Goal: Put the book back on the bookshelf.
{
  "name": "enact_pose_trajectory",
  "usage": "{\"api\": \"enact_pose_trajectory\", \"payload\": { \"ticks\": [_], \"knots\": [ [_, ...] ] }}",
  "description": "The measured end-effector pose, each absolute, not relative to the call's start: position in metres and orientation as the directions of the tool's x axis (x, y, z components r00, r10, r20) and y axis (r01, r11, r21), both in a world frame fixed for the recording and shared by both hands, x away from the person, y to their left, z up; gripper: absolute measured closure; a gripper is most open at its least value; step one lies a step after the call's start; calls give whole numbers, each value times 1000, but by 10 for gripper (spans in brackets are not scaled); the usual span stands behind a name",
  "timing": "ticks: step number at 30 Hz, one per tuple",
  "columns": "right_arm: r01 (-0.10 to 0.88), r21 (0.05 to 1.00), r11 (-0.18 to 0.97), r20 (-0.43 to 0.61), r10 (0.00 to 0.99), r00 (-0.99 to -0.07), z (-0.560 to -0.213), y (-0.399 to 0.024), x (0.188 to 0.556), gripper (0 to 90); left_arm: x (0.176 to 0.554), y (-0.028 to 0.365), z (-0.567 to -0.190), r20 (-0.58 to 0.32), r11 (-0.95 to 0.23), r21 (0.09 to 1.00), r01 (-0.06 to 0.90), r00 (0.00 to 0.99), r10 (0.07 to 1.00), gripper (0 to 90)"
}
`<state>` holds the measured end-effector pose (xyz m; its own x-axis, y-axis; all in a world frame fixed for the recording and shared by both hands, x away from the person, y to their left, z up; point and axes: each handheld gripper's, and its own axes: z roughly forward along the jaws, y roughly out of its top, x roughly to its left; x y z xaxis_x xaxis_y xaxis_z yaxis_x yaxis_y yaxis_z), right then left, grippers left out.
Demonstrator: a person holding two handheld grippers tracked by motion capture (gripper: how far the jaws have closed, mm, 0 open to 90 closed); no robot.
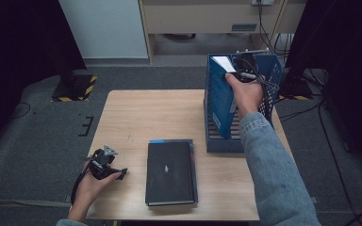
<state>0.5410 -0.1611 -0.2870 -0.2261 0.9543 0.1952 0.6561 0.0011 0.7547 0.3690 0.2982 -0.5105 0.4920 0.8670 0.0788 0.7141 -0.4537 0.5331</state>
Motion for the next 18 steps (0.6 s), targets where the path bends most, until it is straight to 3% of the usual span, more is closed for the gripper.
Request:
{"api": "enact_pose_trajectory", "payload": {
  "ticks": [18],
  "knots": [
    [676,737,2,200,955,-221,-315,-159,543,593,369,298,-511,78,-459,533,711,499,863,85]
  ]
}}
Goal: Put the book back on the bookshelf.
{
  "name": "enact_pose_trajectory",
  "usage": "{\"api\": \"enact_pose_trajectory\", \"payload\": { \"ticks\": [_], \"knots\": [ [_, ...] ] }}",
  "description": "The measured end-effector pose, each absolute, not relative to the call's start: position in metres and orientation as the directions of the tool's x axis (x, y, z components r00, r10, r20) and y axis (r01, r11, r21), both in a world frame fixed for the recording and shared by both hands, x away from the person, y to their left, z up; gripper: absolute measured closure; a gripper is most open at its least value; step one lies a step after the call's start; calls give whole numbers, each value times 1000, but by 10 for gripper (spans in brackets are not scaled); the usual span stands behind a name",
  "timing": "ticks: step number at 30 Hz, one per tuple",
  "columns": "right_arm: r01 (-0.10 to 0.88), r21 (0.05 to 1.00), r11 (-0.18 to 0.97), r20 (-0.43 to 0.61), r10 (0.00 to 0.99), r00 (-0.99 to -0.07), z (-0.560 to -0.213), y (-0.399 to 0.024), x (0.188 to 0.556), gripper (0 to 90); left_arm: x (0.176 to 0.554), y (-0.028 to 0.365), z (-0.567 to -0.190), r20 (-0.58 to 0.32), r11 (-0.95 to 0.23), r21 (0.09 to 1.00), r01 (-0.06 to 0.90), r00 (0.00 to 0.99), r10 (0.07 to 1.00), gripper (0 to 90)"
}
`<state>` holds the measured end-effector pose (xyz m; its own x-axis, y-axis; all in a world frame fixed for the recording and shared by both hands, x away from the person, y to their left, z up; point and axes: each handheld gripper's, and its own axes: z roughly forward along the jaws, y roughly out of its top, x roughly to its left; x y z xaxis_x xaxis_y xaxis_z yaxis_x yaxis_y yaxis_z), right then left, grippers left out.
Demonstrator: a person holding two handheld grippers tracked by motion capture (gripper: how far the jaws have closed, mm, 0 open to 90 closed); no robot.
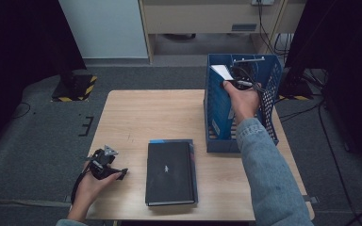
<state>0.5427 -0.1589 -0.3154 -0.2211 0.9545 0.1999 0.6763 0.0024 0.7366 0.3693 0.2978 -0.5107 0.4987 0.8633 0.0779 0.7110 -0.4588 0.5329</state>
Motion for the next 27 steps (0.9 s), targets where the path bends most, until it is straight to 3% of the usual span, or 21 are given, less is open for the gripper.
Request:
{"api": "enact_pose_trajectory", "payload": {
  "ticks": [27],
  "knots": [
    [661,750,11,189,955,-229,-321,-158,543,593,370,297,-512,79,-466,530,708,506,859,81]
  ]
}}
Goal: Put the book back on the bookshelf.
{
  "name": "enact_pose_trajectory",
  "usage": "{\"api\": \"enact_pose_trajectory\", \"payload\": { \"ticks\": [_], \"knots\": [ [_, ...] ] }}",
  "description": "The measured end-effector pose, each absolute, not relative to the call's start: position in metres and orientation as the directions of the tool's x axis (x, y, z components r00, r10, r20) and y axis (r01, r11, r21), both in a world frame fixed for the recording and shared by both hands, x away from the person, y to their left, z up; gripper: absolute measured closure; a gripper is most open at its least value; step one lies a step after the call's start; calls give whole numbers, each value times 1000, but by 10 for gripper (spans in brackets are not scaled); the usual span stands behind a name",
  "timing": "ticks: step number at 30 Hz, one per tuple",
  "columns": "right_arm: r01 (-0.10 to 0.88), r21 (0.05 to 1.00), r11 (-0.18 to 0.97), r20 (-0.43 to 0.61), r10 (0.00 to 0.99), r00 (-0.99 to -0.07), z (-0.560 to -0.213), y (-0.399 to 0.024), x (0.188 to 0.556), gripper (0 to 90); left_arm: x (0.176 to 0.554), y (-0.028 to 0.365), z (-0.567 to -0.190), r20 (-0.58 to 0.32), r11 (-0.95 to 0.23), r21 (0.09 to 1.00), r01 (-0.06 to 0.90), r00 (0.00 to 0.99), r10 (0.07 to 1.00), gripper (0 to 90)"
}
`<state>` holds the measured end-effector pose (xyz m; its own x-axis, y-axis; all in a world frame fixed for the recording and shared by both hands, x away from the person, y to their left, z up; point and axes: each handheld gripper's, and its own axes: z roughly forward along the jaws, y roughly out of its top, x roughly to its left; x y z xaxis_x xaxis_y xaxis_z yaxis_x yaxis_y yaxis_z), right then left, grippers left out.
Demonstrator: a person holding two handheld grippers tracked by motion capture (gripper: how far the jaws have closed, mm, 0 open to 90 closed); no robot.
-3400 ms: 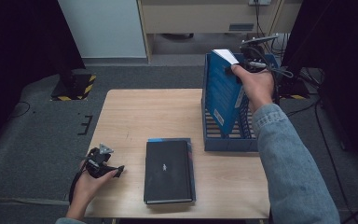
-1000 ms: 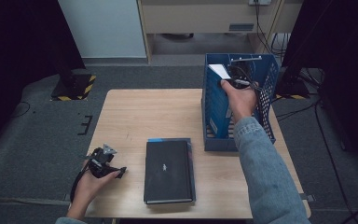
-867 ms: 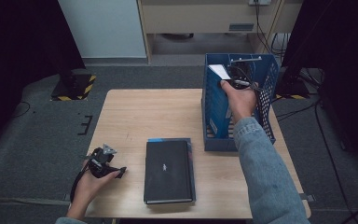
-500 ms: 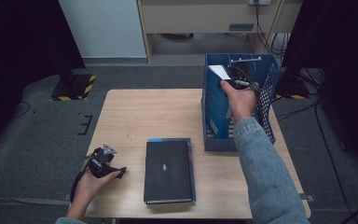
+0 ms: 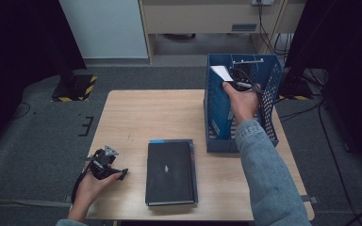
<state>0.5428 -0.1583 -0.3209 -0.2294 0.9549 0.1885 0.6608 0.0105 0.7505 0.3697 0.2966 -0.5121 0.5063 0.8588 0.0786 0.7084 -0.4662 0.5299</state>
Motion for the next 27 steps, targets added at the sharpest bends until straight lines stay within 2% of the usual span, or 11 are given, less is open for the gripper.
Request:
{"api": "enact_pose_trajectory", "payload": {
  "ticks": [27],
  "knots": [
    [665,746,33,189,947,-259,-332,-171,510,581,370,296,-514,76,-462,523,717,500,863,84]
  ]
}}
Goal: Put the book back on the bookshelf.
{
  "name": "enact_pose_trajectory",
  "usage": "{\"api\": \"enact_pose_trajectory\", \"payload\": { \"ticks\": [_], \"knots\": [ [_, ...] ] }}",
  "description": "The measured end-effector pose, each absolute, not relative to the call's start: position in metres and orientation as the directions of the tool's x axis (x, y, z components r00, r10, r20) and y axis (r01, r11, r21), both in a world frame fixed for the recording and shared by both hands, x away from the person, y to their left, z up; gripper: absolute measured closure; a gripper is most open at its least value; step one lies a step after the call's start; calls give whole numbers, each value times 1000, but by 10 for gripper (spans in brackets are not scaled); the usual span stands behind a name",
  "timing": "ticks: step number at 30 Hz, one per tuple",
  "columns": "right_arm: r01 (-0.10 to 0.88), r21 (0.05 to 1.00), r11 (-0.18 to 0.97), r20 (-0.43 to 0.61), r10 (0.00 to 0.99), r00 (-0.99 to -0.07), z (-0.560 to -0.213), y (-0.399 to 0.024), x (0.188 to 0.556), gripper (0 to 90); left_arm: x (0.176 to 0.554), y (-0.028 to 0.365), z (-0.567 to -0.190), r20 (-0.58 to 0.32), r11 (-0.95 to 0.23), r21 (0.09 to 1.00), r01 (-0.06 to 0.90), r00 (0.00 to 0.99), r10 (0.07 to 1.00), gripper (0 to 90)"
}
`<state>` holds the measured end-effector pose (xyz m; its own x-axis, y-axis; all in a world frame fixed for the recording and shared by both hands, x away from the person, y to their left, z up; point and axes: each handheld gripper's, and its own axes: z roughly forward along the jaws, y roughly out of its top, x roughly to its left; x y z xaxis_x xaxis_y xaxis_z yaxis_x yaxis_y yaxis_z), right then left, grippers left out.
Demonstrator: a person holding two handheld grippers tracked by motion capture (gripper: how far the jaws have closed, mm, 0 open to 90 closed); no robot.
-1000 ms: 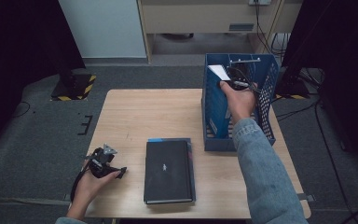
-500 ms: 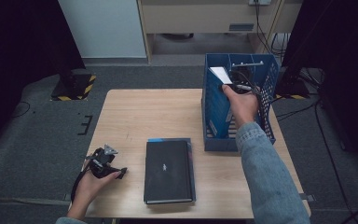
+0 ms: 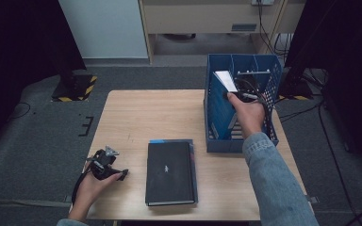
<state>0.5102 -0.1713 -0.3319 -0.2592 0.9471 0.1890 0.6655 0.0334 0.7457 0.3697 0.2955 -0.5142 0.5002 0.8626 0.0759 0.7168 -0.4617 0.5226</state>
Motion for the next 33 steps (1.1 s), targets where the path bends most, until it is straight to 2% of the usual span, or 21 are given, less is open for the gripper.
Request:
{"api": "enact_pose_trajectory", "payload": {
  "ticks": [7,33],
  "knots": [
    [660,749,66,178,939,-295,-332,-166,508,558,369,296,-513,75,-462,527,714,502,862,84],
    [699,712,66,191,940,-283,-328,-167,520,510,370,294,-514,75,-468,521,714,508,858,84]
  ]
}}
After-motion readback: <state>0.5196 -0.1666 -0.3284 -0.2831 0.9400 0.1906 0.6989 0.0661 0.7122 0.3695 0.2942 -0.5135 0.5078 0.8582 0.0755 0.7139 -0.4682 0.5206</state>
